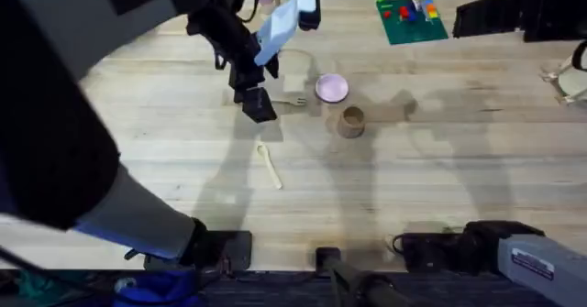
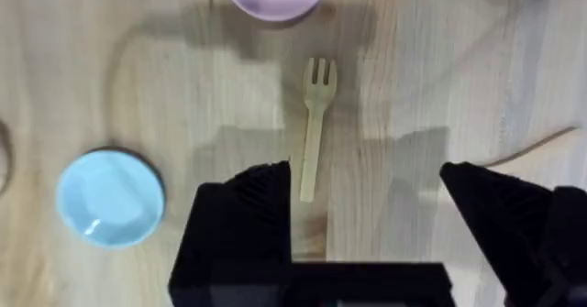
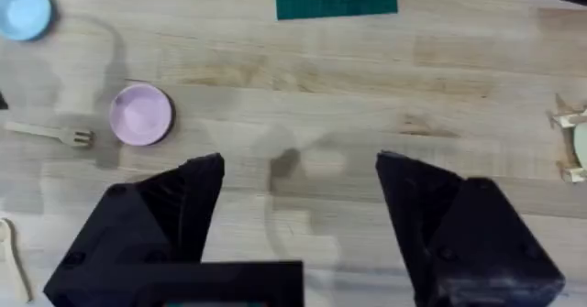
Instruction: Pick up a utensil and set it on the pink plate, then put the other utensil in the container.
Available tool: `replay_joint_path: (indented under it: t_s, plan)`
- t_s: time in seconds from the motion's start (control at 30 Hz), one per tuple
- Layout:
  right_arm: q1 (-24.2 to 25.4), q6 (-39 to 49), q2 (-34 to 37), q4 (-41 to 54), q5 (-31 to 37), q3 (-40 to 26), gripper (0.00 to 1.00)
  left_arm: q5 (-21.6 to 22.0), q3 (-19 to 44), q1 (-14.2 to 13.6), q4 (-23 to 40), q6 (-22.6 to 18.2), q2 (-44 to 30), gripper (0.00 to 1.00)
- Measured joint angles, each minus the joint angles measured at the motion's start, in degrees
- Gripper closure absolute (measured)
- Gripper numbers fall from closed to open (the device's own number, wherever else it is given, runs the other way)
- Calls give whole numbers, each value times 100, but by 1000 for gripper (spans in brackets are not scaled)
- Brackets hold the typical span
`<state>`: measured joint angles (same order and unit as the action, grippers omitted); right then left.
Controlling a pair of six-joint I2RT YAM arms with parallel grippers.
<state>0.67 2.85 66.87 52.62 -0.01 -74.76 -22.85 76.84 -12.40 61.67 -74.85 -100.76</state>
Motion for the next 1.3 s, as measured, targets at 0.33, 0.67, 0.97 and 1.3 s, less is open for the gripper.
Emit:
replay_joint_path:
  t_s: [0.33,0.67,0.97,1.3]
  plan:
    - [0,0,0,0,0,0,5,17,0,0,-466,-5,-503,8]
    - [0,48,0,2,0,0,5,18,0,0,-945,-22,-576,8]
    - [0,59,0,4,0,0,6,25,4,-63,-988,-154,-870,8]
    - [0,61,0,10,0,0,5,561,102,-380,-973,-191,-1068,8]
